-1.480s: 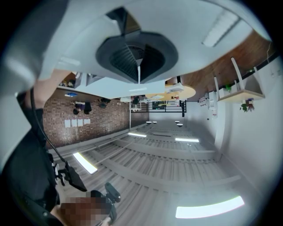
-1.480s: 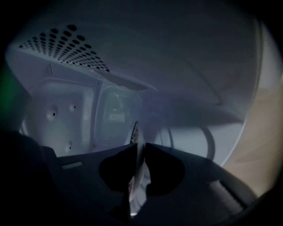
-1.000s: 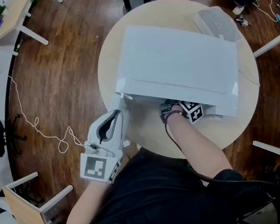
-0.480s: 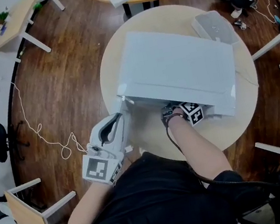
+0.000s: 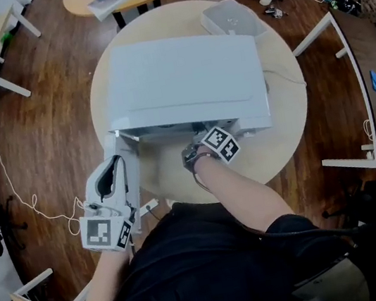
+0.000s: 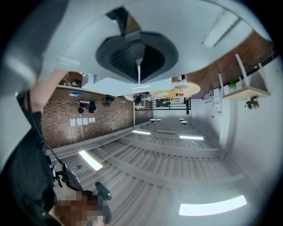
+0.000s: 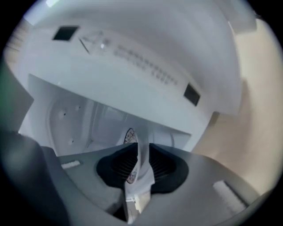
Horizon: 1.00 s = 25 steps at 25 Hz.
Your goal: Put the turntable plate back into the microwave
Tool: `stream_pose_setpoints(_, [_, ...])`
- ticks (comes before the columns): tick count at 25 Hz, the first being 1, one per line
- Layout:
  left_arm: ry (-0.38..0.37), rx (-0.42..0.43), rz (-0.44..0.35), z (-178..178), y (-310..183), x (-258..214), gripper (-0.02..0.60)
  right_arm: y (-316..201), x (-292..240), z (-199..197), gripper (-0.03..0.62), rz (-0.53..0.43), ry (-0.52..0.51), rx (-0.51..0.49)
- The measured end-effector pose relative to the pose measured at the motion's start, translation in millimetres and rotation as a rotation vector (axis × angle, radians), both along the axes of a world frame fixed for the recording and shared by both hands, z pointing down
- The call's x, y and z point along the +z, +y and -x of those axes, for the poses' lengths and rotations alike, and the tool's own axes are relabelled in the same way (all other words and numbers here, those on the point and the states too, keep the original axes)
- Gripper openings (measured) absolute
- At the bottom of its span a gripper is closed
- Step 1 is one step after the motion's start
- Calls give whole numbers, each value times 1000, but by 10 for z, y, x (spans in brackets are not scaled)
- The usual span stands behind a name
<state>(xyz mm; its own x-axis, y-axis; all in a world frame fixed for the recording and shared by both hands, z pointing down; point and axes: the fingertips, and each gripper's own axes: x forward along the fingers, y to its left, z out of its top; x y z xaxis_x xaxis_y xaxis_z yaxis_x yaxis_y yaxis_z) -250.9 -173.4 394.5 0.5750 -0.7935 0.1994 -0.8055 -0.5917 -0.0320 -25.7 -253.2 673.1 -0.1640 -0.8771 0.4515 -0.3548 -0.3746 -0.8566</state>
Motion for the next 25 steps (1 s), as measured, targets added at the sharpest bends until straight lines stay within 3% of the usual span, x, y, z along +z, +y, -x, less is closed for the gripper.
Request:
stream_pose_setpoints(7, [54, 44, 4, -225, 21, 56, 15, 278, -357, 152, 86, -89, 88, -173])
stream_pose_setpoints(9, [76, 63, 17, -313, 18, 80, 15, 413, -488, 295, 86, -113, 125, -294])
stream_pose_setpoints(11, [52, 96, 7, -427, 27, 95, 15, 602, -645, 455, 86, -146, 179, -440])
stream_pose_setpoints(13, [-13, 155, -41, -609, 78, 71, 14, 765, -876, 527, 85, -230, 279, -572])
stream_pose_setpoints(15, [-15, 214, -64, -814, 130, 38, 11, 883, -1130, 470, 83, -334, 416, -659])
stream_pose_setpoints(18, [47, 220, -8, -972, 85, 114, 9, 1008, -1507, 246, 83, -460, 649, -703])
stream_pose_setpoints(21, [1, 216, 0, -1102, 33, 209, 9, 1073, -1938, 1, 78, -562, 884, -676])
stream_pose_setpoints(25, [39, 265, 48, -1354, 70, 315, 9, 1160, -2414, -157, 41, -667, 1053, -624])
